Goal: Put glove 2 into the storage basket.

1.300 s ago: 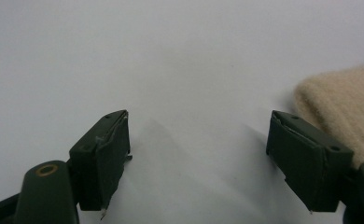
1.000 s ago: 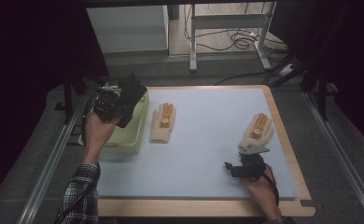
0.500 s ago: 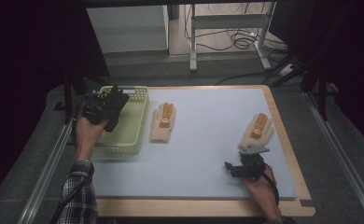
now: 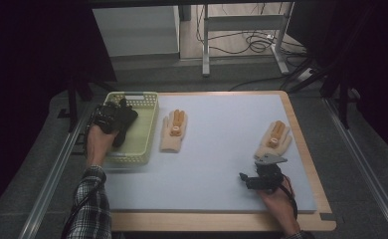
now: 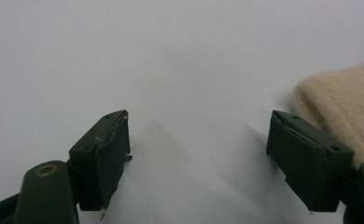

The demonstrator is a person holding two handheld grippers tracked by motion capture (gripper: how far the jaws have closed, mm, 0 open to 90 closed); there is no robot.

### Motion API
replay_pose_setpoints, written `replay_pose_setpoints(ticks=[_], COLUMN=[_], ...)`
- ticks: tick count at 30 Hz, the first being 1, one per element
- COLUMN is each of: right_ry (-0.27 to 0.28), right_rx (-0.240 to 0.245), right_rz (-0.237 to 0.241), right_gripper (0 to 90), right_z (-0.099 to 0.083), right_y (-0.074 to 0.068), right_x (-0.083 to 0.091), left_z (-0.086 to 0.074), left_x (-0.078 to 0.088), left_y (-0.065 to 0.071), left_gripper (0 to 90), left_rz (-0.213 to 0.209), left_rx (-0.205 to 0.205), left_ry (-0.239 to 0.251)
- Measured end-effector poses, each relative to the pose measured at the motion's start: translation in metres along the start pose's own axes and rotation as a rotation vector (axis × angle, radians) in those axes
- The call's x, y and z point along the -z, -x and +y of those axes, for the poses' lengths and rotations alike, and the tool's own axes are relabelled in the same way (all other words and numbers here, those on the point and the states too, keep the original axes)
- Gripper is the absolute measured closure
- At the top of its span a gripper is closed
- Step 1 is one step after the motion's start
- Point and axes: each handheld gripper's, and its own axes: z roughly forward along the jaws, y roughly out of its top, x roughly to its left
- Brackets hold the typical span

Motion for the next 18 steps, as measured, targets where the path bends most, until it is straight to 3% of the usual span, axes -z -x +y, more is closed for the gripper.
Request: replay_pose_setpoints(ticks=[4, 9, 13, 18], right_ry=[0.000, 0.000, 0.000, 0.000], right_rx=[0.000, 0.000, 0.000, 0.000], right_rz=[0.000, 0.000, 0.000, -0.001], right_gripper=[21.1, 21.1, 21.1, 21.1], right_z=[0.000, 0.000, 0.000, 0.000], right_y=[0.000, 0.000, 0.000, 0.000], right_x=[0.000, 0.000, 0.000, 0.000], left_z=[0.000, -0.001, -0.002, -0.004], left_x=[-0.008, -0.008, -0.001, 0.013], left_y=[0.000, 0.000, -0.002, -0.003], left_gripper=[48.6, 22.9, 8.8, 4.1], left_rz=[0.032, 0.047, 0.016, -0.043], left_rx=[-0.003, 0.003, 0.026, 0.025], left_ry=[-0.034, -0.044, -0.004, 0.060])
